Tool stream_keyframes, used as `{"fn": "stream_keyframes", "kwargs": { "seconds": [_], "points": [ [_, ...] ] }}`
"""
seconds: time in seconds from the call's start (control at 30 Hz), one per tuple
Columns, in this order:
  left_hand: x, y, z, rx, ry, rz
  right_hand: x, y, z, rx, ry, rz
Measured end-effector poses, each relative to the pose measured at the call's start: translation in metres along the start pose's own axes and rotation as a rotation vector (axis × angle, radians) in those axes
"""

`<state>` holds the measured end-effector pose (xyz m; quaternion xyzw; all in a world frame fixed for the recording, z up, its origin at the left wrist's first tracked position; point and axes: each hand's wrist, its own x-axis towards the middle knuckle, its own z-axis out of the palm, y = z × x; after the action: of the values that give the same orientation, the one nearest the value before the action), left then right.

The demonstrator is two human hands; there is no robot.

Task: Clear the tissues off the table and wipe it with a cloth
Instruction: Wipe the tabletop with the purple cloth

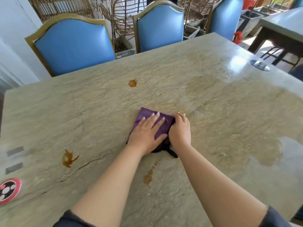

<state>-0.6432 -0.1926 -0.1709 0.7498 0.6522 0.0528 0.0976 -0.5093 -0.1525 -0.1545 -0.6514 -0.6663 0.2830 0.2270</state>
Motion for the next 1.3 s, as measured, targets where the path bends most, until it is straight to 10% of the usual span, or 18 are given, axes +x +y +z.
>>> {"fn": "stream_keyframes", "kwargs": {
  "seconds": [0.27,0.57,0.87,1.13,1.3],
  "points": [
    [0.080,-0.081,-0.017,0.104,-0.057,-0.338,0.047,-0.018,0.034,-0.124,-0.036,-0.080],
    [0.156,-0.116,-0.032,0.127,-0.086,0.161,0.079,-0.036,0.074,-0.286,0.150,-0.001],
    [0.143,-0.128,-0.030,0.030,0.143,-0.764,0.074,-0.042,0.065,-0.338,0.074,0.003],
    [0.080,-0.133,-0.027,0.141,-0.005,0.004,0.052,-0.055,0.063,-0.167,-0.012,-0.002],
    [0.060,-0.174,-0.031,0.065,0.152,-0.586,0.008,-0.069,0.086,-0.233,-0.041,-0.103]
  ]
}}
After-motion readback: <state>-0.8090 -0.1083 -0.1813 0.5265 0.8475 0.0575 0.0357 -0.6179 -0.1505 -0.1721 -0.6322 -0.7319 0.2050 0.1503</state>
